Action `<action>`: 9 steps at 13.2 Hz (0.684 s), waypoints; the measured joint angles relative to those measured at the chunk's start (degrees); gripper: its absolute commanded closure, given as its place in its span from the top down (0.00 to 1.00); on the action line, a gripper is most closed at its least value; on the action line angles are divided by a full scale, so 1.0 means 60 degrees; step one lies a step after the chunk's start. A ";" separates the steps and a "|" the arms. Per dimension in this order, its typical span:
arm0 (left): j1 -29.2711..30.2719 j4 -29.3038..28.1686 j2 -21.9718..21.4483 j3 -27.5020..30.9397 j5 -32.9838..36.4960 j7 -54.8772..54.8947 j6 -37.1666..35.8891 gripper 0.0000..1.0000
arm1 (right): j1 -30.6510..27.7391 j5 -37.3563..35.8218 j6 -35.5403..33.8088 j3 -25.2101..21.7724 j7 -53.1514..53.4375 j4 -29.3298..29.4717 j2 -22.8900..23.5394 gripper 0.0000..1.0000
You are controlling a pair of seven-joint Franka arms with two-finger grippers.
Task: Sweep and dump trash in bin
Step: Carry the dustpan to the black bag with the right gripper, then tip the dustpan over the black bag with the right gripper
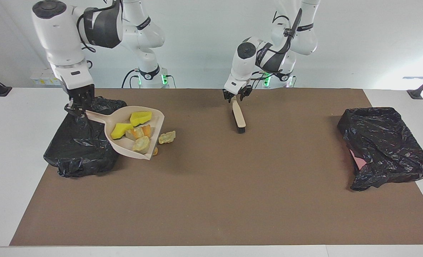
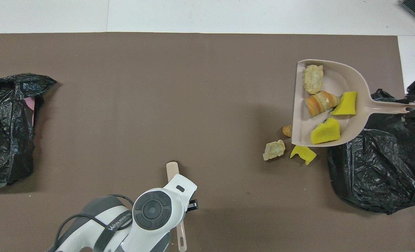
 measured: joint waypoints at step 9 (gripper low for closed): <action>0.3143 0.2866 0.1330 0.0118 0.0068 0.3200 -0.0019 1.00 | -0.2254 -0.2374 0.0216 -0.0065 -0.2048 -0.1170 -0.0792 0.00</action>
